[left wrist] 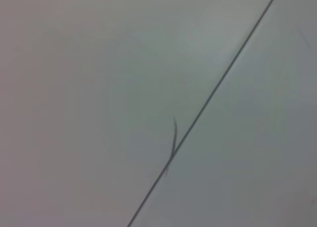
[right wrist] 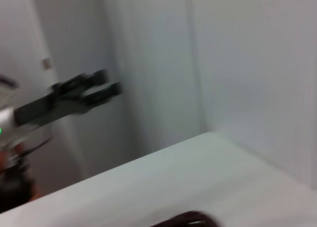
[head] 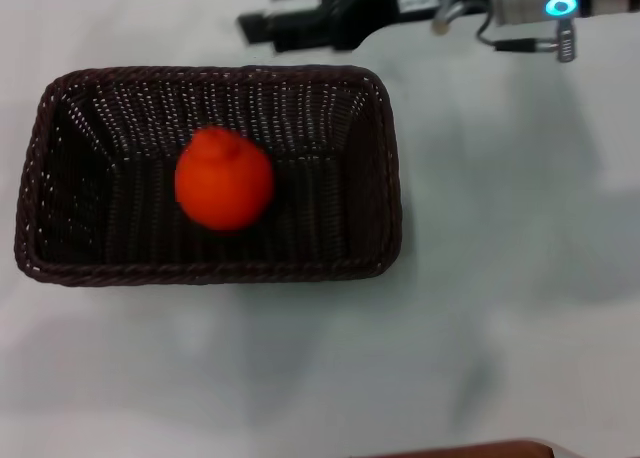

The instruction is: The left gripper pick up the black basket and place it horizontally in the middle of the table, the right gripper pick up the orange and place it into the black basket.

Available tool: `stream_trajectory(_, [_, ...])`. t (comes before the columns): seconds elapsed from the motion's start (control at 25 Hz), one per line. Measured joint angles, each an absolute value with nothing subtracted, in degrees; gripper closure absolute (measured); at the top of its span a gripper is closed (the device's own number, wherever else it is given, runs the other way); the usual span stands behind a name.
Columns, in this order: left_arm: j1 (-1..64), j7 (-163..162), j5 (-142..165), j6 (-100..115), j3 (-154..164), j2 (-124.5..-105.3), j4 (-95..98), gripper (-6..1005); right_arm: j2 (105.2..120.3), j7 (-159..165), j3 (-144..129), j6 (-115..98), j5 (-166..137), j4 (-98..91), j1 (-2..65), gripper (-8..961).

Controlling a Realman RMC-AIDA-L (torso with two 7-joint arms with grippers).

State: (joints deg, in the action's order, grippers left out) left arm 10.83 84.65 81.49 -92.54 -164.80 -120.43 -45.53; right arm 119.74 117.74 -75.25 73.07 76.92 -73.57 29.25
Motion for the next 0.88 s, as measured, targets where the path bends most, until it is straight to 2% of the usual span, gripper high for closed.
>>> stream_trajectory(0.12, [10.6, 85.9, 81.7, -92.6, -164.8, -120.79, -45.5, 215, 119.90, 116.5, -72.6, 71.2, 78.0, -73.0, 27.1, 476])
stream_trajectory(0.24, [10.5, 88.4, 81.7, -92.6, -164.8, -121.14, -45.1, 214, 120.03, 111.4, -70.2, 68.7, 83.6, -70.5, 23.9, 228])
stream_trajectory(0.44, [10.5, 94.8, 81.2, -92.5, -164.8, -121.26, -42.0, 215, 120.17, 91.7, -67.8, 66.1, 103.8, -59.3, 19.2, 23])
stream_trajectory(0.72, [10.6, 105.8, 80.8, -91.8, -164.8, -122.42, -38.7, 214, 120.39, 56.6, -67.6, 74.2, 135.4, -32.5, 18.6, 27])
stream_trajectory(0.88, [9.9, 112.3, 78.8, -89.3, -164.8, -123.52, -36.3, 215, 120.59, 47.4, -64.4, 76.8, 142.8, -22.0, 19.3, 29])
